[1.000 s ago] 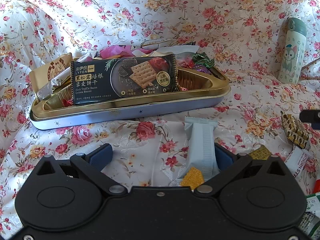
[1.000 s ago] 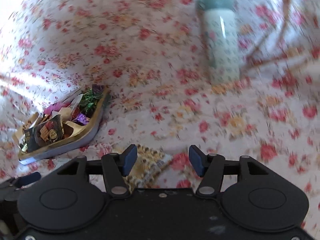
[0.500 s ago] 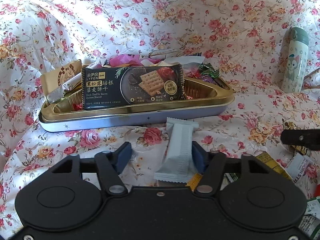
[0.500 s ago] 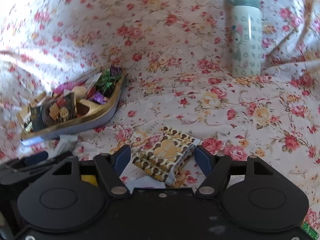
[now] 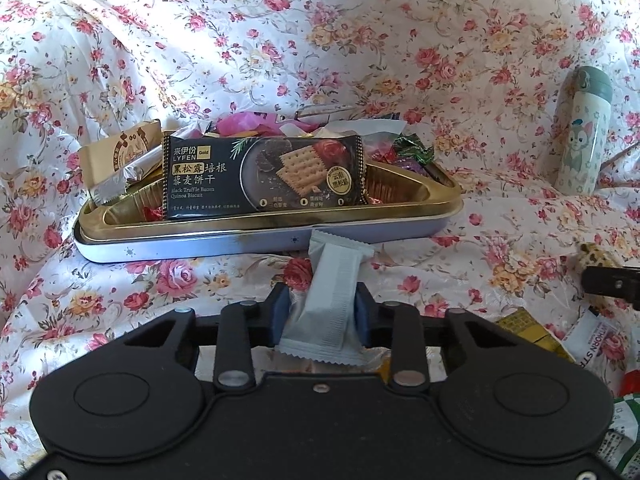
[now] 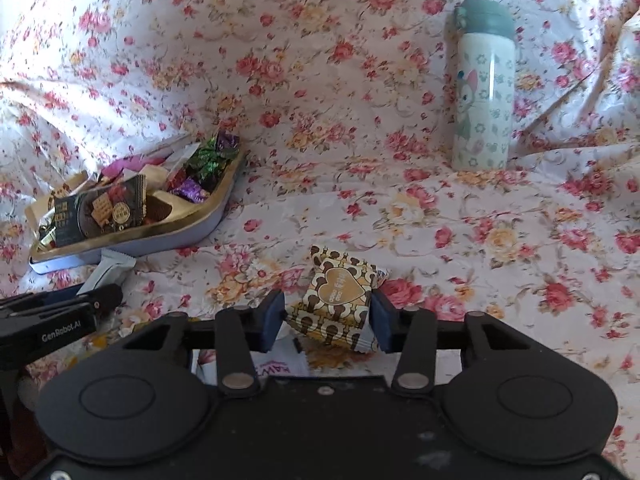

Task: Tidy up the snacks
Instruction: 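Grasp the grey wrapped bar with left tool while right grasps the brown-gold candy box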

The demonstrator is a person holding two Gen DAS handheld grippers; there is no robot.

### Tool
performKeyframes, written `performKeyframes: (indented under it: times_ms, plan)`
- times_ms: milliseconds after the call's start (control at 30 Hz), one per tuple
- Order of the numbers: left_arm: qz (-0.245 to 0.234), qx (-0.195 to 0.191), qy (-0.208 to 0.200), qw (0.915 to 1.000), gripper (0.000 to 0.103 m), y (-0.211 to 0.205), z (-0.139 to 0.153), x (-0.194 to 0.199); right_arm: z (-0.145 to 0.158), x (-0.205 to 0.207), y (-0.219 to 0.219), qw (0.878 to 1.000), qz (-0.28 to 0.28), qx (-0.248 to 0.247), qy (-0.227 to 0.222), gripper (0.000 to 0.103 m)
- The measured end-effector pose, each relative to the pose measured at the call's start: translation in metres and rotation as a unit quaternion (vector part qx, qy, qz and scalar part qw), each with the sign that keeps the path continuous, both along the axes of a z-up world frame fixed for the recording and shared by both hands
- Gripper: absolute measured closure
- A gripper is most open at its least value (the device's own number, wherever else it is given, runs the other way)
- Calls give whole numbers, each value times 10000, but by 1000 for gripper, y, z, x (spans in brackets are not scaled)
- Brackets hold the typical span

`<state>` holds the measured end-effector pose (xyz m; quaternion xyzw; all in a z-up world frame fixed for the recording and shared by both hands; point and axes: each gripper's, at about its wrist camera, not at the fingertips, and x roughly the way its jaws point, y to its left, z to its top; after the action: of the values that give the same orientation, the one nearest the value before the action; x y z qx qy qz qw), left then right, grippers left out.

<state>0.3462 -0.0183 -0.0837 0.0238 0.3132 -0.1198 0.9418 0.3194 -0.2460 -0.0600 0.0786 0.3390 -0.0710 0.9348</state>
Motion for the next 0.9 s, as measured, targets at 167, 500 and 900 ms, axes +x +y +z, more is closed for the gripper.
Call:
performKeyframes:
  times_ms: [167,500,900]
  plan:
    - [-57,-101,14,9999,65,2,0,0,6,-12,-5,9995,55,-293,97,55]
    - [-74,-70,22,9999,65,0,1,-1,4,-31,-10,9982,153,-559,165,54]
    - [-186,29,41,9998,44,-4,1,-1,0,-24,-18,9984,-115,-464,308,37]
